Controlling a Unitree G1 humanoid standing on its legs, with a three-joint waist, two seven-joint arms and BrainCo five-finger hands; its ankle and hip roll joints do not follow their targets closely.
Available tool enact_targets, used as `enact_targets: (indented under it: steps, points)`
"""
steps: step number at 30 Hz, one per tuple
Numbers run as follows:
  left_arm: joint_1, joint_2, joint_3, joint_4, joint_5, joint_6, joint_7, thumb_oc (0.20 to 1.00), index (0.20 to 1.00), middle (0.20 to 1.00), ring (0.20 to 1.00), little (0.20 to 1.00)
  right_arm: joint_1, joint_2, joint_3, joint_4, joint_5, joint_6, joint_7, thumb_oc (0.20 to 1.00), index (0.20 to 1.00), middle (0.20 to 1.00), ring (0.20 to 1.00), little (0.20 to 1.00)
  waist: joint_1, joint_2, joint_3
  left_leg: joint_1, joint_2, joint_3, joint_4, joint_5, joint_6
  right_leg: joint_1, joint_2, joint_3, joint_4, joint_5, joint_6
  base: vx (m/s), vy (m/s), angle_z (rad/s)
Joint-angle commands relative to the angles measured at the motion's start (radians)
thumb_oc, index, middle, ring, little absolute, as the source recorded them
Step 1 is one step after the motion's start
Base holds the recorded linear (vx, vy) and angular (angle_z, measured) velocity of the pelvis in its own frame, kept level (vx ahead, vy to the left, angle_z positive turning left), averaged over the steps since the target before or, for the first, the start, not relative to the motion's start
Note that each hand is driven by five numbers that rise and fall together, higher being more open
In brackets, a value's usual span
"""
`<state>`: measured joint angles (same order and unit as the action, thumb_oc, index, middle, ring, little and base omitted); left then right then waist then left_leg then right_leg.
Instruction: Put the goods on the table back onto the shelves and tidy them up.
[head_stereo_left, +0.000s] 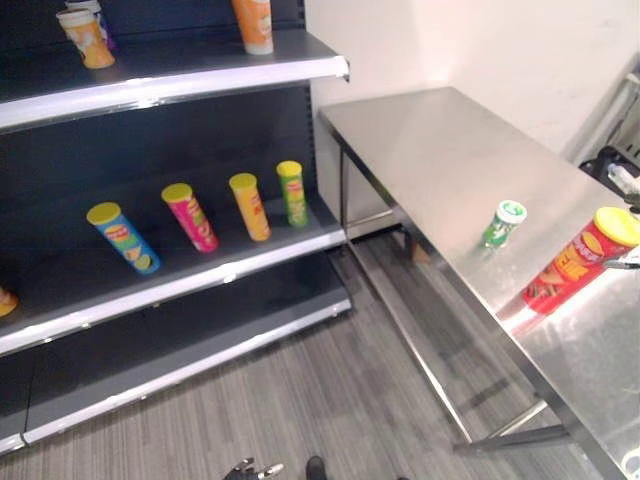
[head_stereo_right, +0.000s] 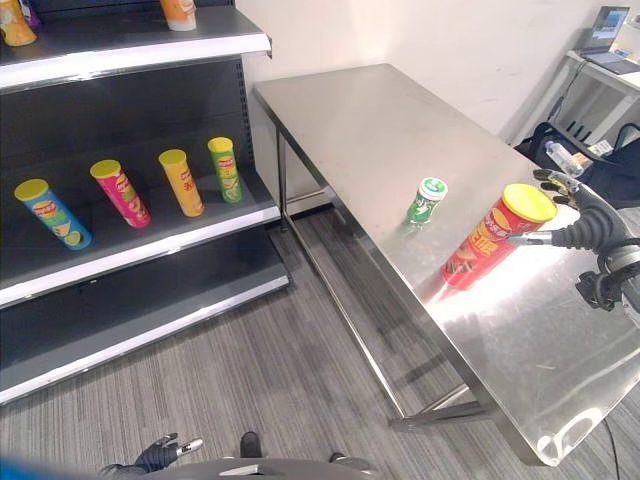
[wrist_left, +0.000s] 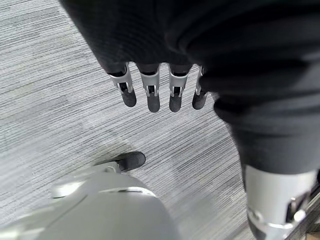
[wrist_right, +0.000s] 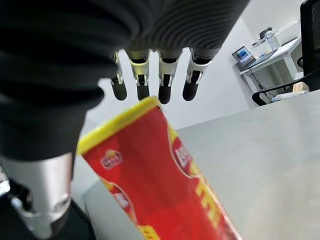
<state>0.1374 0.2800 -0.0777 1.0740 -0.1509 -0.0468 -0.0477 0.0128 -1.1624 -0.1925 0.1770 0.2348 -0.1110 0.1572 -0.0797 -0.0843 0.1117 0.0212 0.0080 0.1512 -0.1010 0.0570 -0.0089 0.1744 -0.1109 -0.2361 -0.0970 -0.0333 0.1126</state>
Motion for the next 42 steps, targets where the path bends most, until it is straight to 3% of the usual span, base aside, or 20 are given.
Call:
enact_targets:
  steps: [1,19,20,21,22,30,34,37,38,39,42]
  points:
    - [-0.052,0.018,-0.023,0.001,0.007,-0.031,0.006,1.000,1.000,1.000,1.000,1.000,-0.112,-0.085,0.034,0.023,-0.012,-0.018,-0.032,1.000,1.000,1.000,1.000,1.000,0.041,0.006,-0.009,0.075,0.115,0.056,0.014,-0.064,-0.113,-0.062,-0.038,-0.007,0.045,0.001,0.037,0.00,0.000,0.00]
    - [-0.042,0.017,-0.040,0.013,-0.008,-0.029,0.012,1.000,1.000,1.000,1.000,1.000,-0.234,-0.082,0.179,0.125,-0.006,0.005,-0.035,1.000,1.000,1.000,1.000,1.000,0.056,0.003,-0.011,0.077,0.115,0.050,0.014,-0.067,-0.114,-0.054,-0.040,-0.019,0.044,-0.001,0.035,0.00,0.000,0.00]
    - [-0.041,0.017,-0.041,0.013,-0.010,-0.029,0.011,1.000,1.000,1.000,1.000,1.000,-0.239,-0.084,0.191,0.126,0.002,0.007,-0.025,0.831,0.831,0.831,0.831,0.831,0.058,0.002,-0.011,0.077,0.114,0.049,0.014,-0.067,-0.115,-0.053,-0.039,-0.019,0.044,-0.002,0.035,0.00,0.000,0.00]
    - [-0.042,0.017,-0.042,0.013,-0.009,-0.030,0.009,1.000,1.000,1.000,1.000,1.000,-0.244,-0.087,0.202,0.126,0.008,0.008,-0.017,0.294,0.294,0.294,0.294,0.294,0.058,0.001,-0.011,0.076,0.115,0.049,0.014,-0.066,-0.115,-0.053,-0.039,-0.020,0.044,-0.002,0.035,0.00,0.000,0.00]
    - [-0.041,0.019,-0.042,0.014,-0.010,-0.029,0.008,1.000,1.000,1.000,1.000,1.000,-0.246,-0.091,0.213,0.124,0.015,0.007,-0.005,0.200,0.200,0.200,0.200,0.200,0.059,0.001,-0.011,0.075,0.115,0.049,0.014,-0.065,-0.116,-0.053,-0.039,-0.021,0.045,-0.003,0.034,0.00,0.000,0.00]
    - [-0.033,0.021,-0.038,0.014,-0.008,-0.027,-0.007,1.000,1.000,1.000,1.000,1.000,-0.253,-0.103,0.264,0.092,0.041,0.005,0.041,0.200,0.200,0.200,0.200,0.200,0.061,0.001,-0.007,0.078,0.121,0.048,0.014,-0.063,-0.121,-0.052,-0.036,-0.022,0.044,-0.007,0.032,0.00,-0.003,0.01]
    - [-0.029,0.021,-0.017,0.009,-0.005,-0.025,-0.007,1.000,1.000,1.000,1.000,1.000,-0.202,-0.075,0.169,0.032,0.018,-0.003,0.000,0.200,0.200,0.200,0.200,0.200,0.056,0.009,-0.006,0.082,0.124,0.049,0.014,-0.064,-0.121,-0.048,-0.032,-0.022,0.042,-0.012,0.029,0.01,-0.034,0.04]
    - [-0.031,0.020,0.002,0.008,0.000,-0.027,0.001,1.000,1.000,1.000,1.000,1.000,-0.134,0.036,-0.009,-0.062,0.019,-0.040,-0.092,0.200,0.200,0.200,0.200,0.200,0.055,0.024,-0.005,0.084,0.128,0.043,0.014,-0.063,-0.118,-0.045,-0.025,-0.023,0.040,-0.021,0.026,0.01,-0.048,0.02]
    - [-0.031,0.021,0.002,0.008,0.000,-0.027,0.001,1.000,1.000,1.000,1.000,1.000,-0.131,0.037,-0.012,-0.063,0.019,-0.040,-0.092,0.200,0.200,0.200,0.200,0.200,0.056,0.024,-0.005,0.084,0.128,0.043,0.014,-0.063,-0.118,-0.045,-0.025,-0.023,0.040,-0.021,0.026,0.01,-0.069,0.06]
    - [-0.034,0.018,0.013,0.011,0.006,-0.025,0.004,1.000,1.000,1.000,1.000,1.000,-0.138,0.116,-0.071,-0.109,-0.017,-0.064,-0.157,0.200,0.200,0.200,0.200,0.200,0.058,0.036,-0.007,0.085,0.131,0.038,0.014,-0.062,-0.117,-0.043,-0.020,-0.024,0.037,-0.026,0.022,0.01,-0.080,0.04]
    - [-0.039,0.019,0.010,-0.004,0.016,-0.025,0.005,1.000,1.000,1.000,1.000,1.000,-0.123,0.203,-0.148,-0.202,-0.063,-0.079,-0.216,0.200,0.200,0.200,0.200,0.200,0.070,0.047,-0.007,0.083,0.142,0.025,0.020,-0.056,-0.123,-0.031,-0.007,-0.034,0.027,-0.037,0.014,0.02,-0.097,0.09]
